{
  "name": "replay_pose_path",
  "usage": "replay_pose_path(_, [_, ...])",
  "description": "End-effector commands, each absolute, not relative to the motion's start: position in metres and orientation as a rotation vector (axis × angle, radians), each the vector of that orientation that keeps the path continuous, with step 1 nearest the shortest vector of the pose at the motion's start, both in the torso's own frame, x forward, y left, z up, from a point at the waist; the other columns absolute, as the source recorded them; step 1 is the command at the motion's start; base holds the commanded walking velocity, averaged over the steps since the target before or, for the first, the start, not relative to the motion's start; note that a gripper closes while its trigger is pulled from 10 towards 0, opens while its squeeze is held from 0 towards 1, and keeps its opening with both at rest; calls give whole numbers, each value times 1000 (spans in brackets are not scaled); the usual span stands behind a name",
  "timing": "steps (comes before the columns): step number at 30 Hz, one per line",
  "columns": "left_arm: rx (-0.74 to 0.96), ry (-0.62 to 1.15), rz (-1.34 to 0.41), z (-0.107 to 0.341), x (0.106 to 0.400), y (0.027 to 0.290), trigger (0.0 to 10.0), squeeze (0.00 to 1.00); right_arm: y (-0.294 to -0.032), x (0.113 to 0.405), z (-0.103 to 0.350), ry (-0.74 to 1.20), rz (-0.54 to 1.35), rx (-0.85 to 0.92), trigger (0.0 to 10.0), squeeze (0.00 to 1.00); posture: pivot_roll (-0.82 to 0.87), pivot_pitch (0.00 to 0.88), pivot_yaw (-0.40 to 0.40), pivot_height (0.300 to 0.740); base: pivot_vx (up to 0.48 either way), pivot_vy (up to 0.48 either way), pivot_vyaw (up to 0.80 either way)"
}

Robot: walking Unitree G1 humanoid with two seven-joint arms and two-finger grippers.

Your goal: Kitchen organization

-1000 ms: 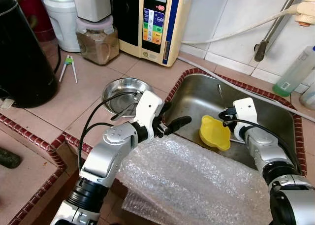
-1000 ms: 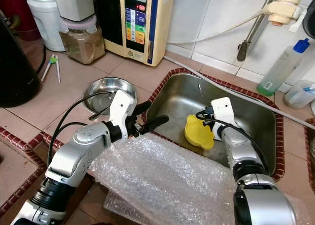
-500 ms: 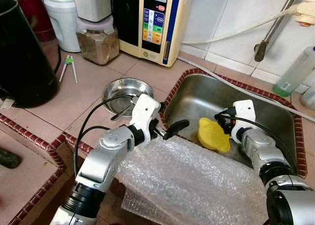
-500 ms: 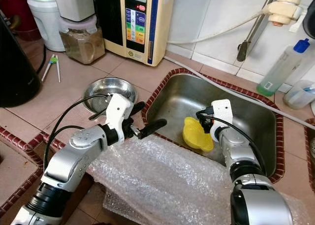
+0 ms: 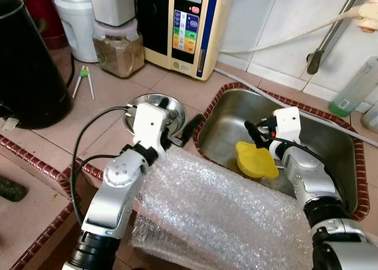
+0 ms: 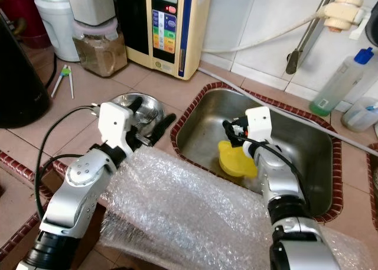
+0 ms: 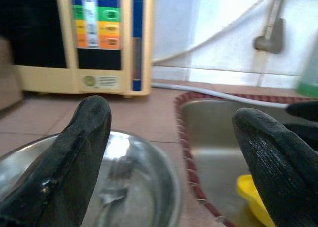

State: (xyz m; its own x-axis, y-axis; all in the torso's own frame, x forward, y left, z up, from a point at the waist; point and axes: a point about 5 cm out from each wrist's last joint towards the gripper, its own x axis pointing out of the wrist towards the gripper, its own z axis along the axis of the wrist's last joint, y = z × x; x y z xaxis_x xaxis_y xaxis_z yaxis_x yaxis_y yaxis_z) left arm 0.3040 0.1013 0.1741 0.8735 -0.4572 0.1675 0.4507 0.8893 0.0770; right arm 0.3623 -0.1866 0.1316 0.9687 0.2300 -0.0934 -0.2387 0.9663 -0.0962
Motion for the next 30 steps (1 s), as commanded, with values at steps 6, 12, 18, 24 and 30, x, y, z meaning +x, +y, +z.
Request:
replay_pose_path(6, [61, -181, -354, 157, 303, 111, 10000, 1000, -177, 355, 144, 39, 287, -127, 10000, 1000, 33, 94, -89, 740, 0, 0, 0])
replay_pose_path(12, [18, -79, -289, 135, 307, 115, 10000, 47, -170, 350, 150, 31, 343, -144, 10000, 1000, 19, 94, -94, 740, 0, 0, 0])
replay_pose_path(18, [14, -51, -307, 129, 309, 111, 10000, 0, -163, 345, 155, 20, 406, -155, 10000, 1000, 14, 95, -97, 740, 0, 0, 0])
replay_pose_path(24, [19, -20, -324, 118, 313, 107, 8431, 0, -157, 338, 159, 17, 453, -171, 10000, 973, 3, 98, -96, 740, 0, 0, 0])
replay_pose_path(30, [1, -17, -288, 120, 326, 109, 0, 0, -156, 335, 161, 11, 461, -171, 10000, 851, -5, 96, -93, 740, 0, 0, 0])
